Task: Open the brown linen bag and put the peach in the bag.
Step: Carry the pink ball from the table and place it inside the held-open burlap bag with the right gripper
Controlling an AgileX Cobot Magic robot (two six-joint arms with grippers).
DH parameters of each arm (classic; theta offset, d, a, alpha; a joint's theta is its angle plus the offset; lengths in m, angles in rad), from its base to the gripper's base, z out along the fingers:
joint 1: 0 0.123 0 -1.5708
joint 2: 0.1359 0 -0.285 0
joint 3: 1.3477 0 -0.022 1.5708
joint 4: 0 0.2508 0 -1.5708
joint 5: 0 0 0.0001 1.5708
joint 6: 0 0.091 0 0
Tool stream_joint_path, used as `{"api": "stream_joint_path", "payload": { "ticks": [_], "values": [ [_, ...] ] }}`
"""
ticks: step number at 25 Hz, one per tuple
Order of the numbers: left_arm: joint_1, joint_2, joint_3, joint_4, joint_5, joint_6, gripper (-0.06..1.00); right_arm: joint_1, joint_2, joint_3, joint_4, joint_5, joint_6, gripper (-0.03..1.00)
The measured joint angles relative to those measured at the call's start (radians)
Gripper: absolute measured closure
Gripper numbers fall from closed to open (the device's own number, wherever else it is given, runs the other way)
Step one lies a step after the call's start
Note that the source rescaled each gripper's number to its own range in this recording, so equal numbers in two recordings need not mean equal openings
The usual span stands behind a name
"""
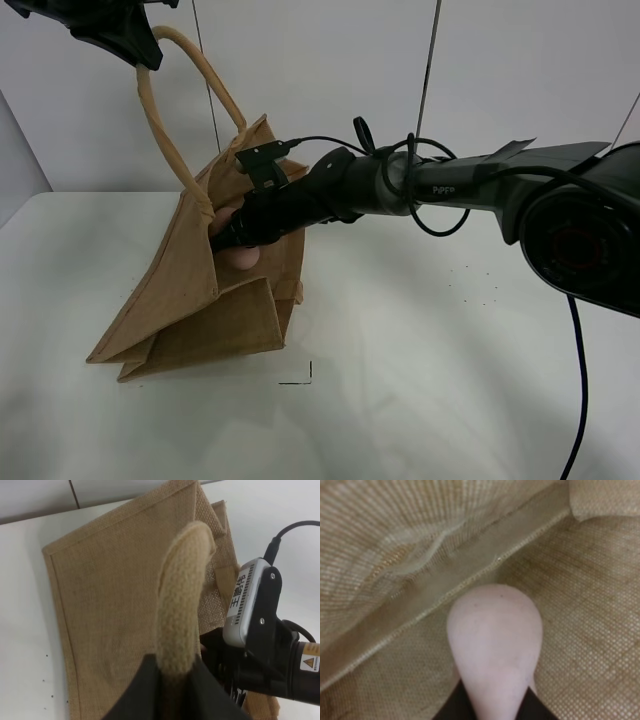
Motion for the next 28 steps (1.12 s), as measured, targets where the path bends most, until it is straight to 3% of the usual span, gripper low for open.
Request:
{"api": "stream_joint_path", "payload": {
  "ticks": [2, 3, 7, 9, 14, 19, 22, 28],
  "values": [
    [0.0, 0.0, 0.0, 0.0, 0.0, 0.0, 0.94, 0.0, 0.0, -0.001, 0.012, 0.0, -0.012, 0.89],
    [0.0, 0.0, 0.0, 0.0, 0.0, 0.0, 0.94, 0.0, 0.0, -0.002, 0.016, 0.0, -0.015, 0.78],
    [0.0, 0.0, 0.0, 0.0, 0.0, 0.0, 0.94, 0.0, 0.0, -0.002, 0.018, 0.003, -0.016, 0.16],
    [0.0, 0.0, 0.0, 0.0, 0.0, 0.0, 0.94, 0.0, 0.0, -0.003, 0.011, 0.005, -0.014, 0.04],
    [0.0, 0.0, 0.001, -0.001, 0.0, 0.0, 0.94, -0.002, -0.025, -0.003, -0.077, 0.071, 0.08, -0.03],
    [0.0, 0.0, 0.001, 0.0, 0.0, 0.0, 0.94, -0.063, -0.107, -0.003, -0.234, 0.258, 0.296, -0.03],
    [0.0, 0.0, 0.001, 0.0, 0.0, 0.0, 0.94, -0.111, -0.146, -0.017, -0.385, 0.396, 0.457, -0.03],
    [0.0, 0.0, 0.001, 0.0, 0.0, 0.0, 0.94, -0.136, -0.166, -0.174, -0.794, 0.706, 0.79, -0.03]
  ]
}}
